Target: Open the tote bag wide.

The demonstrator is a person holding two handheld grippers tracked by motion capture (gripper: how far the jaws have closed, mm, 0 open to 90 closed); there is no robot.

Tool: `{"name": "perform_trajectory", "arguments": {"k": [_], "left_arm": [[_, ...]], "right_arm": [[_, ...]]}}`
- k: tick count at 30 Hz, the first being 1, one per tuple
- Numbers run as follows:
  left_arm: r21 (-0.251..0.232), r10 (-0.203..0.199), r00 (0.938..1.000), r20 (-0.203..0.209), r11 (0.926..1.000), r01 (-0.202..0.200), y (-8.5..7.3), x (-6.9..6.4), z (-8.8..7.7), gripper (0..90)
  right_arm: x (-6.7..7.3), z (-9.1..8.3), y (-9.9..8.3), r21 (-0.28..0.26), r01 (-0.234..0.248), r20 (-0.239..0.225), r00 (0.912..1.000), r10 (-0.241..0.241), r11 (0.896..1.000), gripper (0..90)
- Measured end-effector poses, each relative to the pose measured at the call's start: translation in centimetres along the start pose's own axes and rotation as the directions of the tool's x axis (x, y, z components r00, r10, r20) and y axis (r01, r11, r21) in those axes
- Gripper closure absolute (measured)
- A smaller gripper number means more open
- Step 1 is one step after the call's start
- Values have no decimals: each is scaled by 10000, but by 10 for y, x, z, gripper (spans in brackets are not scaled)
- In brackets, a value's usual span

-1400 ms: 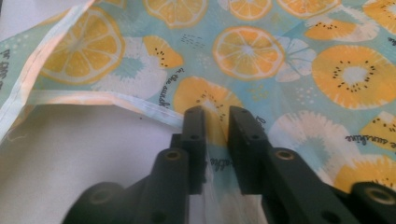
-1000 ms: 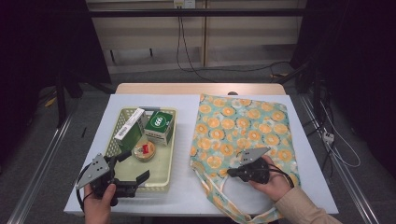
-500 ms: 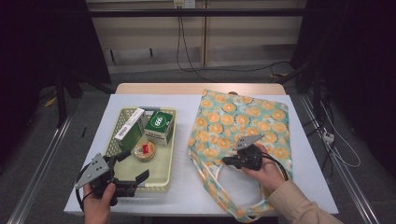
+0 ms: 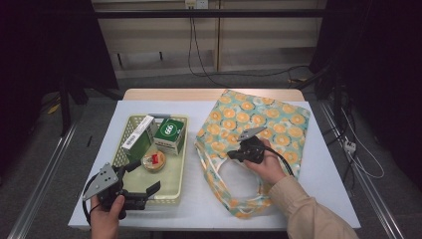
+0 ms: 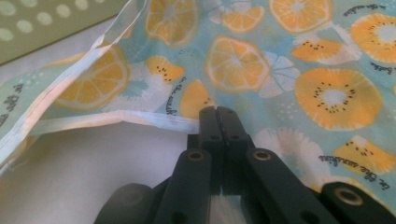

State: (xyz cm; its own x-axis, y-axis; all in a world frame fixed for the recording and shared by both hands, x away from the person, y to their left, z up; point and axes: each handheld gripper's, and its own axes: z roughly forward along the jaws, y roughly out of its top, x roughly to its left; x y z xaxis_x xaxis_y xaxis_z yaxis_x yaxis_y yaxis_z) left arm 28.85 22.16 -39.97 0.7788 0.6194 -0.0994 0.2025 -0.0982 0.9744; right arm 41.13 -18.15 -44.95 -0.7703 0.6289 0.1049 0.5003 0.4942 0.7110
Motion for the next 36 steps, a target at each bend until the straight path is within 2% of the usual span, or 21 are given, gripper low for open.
{"name": "perform_trajectory", "arguments": {"k": [3, 7, 9, 11, 12, 13, 14, 16, 17, 19, 20, 22, 24, 25, 28, 31, 34, 36], "left_arm": [[4, 25, 10000, 9, 10000, -25, 1, 0, 0, 28], [18, 23, 10000, 15, 10000, -23, 0, 0, 0, 28], [75, 17, 10000, 27, 10000, -17, 0, 0, 1, 28], [82, 19, 10000, 28, 10000, -19, 0, -1, 1, 28], [45, -63, 10000, 36, 10000, 63, 0, -2, 1, 28], [43, 20, 10000, 20, 10000, -20, 1, -2, 1, 28], [15, -13, 10000, 13, 10000, 13, 1, -2, 1, 28], [54, -31, 10000, 20, 10000, 31, 0, -2, 2, 28], [70, -59, 10000, 9, 10000, 59, 0, -2, 2, 28], [110, 50, 10000, 49, 9999, -51, 0, -1, 2, 28], [118, 55, 10000, 50, 9999, -55, 0, -1, 2, 28], [109, -40, 10000, 20, 9999, 40, 0, -1, 2, 28], [101, 6, 10000, 4, 9999, -6, 0, 0, 1, 28], [107, 19, 10000, -16, 9999, -19, 0, 0, 1, 28], [95, -22, 10000, -28, 10000, 22, 1, -1, 1, 28], [114, -4, 10000, -96, 9999, 5, 1, 0, 0, 28], [151, -26, 9999, -107, 9999, 27, 0, 1, 0, 28], [112, -50, 9999, -132, 9999, 51, 0, 1, 0, 28]], "right_arm": [[1, 5, 4, 8, -198, -93, 9998, 198, 9998, 900], [4, 9, 3, 180, -203, -234, 9995, 207, 9996, 900], [7, 11, 3, 378, -52, -165, 9998, 58, 9993, 900], [9, 12, 4, 300, -49, -241, 9997, 56, 9995, 900], [10, 12, 5, 161, -226, -307, 9993, 231, 9996, 900], [11, 13, 5, 63, -400, -477, 9981, 403, 9992, 900], [12, 14, 6, 70, -418, -580, 9974, 421, 9991, 900], [15, 17, 7, 161, -127, -355, 9993, 132, 9998, 900], [15, 18, 7, 186, -135, -377, 9992, 142, 9997, 897], [17, 19, 8, 161, -143, -419, 9990, 150, 9998, 802], [19, 18, 8, 100, 14, -503, 9987, -9, 9999, 743], [21, 13, 8, 23, 363, -308, 9989, -362, 9993, 619], [23, 8, 7, -9, 154, -361, 9992, -154, 9999, 551], [23, 4, 5, -16, 52, -440, 9990, -53, 10000, 529], [27, -12, 0, -167, 362, -452, 9983, -369, 9992, 479], [33, -29, -7, -29, 780, 213, 9967, -779, 9970, 429], [35, -43, -17, -558, 395, -200, 9990, -407, 9977, 394], [38, -48, -22, -518, 326, -302, 9990, -342, 9981, 358]]}}
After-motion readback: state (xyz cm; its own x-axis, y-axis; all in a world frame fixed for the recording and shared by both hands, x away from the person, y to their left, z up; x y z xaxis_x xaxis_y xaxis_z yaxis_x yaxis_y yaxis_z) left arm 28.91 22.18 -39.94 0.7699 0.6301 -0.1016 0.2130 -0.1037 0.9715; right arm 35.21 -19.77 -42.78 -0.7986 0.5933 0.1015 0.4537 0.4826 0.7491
